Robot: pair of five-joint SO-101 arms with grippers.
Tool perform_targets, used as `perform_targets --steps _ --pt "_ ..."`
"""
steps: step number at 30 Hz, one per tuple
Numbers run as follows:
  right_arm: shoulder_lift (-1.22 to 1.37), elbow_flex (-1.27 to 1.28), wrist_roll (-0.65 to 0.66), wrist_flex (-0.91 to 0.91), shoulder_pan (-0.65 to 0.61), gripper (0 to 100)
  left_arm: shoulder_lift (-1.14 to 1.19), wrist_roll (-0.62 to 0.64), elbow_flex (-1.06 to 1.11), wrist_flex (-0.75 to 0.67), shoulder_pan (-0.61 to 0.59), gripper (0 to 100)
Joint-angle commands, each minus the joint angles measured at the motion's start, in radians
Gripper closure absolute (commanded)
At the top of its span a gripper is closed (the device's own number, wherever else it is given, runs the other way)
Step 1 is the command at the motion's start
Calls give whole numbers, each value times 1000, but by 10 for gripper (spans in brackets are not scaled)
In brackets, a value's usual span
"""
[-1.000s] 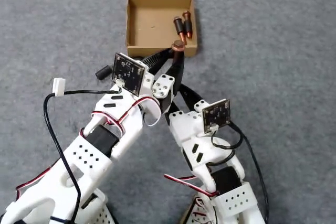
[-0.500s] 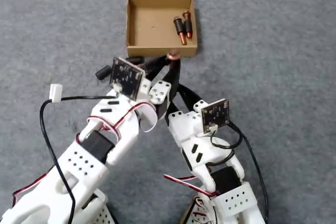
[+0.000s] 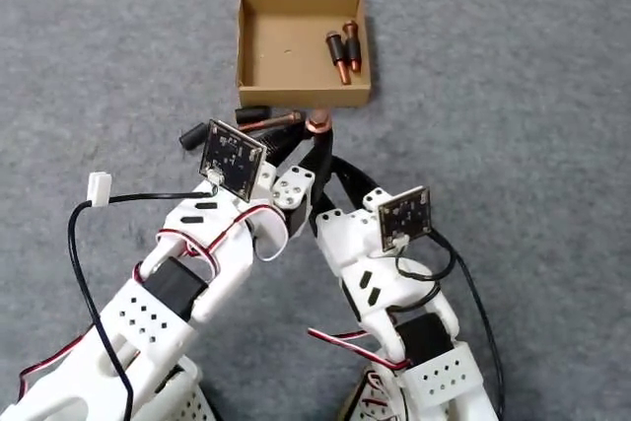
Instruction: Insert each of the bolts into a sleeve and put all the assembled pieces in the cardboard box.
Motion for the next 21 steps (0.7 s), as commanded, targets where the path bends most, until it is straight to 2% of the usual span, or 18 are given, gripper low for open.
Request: perform_targets --steps 1,5,11,18,21 --pt "2 1 -2 44 -22 997 -7 0 -114 114 11 863" --pt "1 1 -2 69 -31 997 90 0 -221 236 28 853" --pt "-7 1 -2 64 -27 997 213 2 -298 252 15 834" --pt "-7 1 -2 63 -27 997 217 2 -301 253 5 822" --pt "-7 1 -2 48 -27 997 217 2 -330 310 3 818"
